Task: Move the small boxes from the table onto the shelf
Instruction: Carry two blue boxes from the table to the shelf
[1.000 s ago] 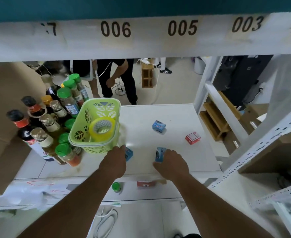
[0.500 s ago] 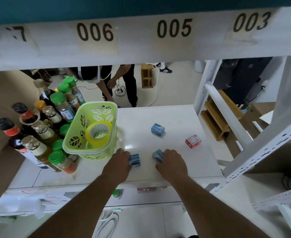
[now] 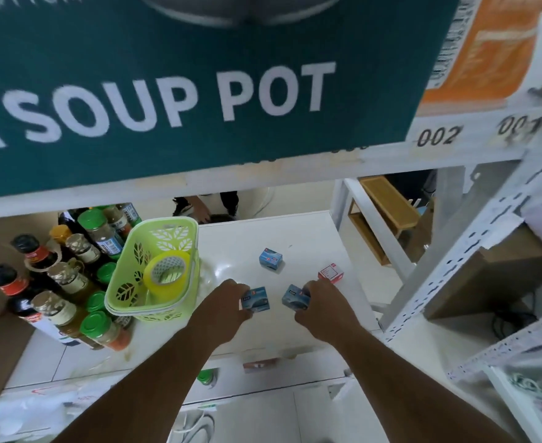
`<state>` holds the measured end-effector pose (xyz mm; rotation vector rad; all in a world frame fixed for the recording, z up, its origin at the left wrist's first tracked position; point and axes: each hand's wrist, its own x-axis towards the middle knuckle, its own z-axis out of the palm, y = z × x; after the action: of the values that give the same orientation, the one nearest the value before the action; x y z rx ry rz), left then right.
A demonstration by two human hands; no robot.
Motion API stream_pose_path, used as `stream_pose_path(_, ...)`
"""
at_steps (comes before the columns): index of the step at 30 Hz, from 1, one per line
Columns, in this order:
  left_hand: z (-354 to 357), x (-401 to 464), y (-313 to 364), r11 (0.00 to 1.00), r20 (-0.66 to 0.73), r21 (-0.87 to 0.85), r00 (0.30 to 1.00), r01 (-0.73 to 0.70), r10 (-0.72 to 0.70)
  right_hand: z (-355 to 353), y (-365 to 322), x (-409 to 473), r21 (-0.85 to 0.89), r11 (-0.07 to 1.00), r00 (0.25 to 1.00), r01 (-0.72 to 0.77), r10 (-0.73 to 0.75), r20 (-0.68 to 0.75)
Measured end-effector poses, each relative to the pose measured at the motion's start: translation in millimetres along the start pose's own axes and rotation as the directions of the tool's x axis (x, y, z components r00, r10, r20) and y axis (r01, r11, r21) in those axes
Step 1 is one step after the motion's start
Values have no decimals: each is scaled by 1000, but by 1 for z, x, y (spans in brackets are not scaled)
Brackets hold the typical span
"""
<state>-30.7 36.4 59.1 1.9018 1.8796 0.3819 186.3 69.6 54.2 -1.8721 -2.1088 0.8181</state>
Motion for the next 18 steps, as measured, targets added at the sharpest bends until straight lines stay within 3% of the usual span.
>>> stream_pose_path(11, -26, -26, 71, 949, 101, -46, 944, -312, 315, -70, 1, -113, -87, 990, 977, -115, 97, -191)
stream_pose_path(18, -34, -60, 144, 826, 177, -4, 812, -564, 556, -112, 6, -218, -81, 961, 918, -263, 224, -327)
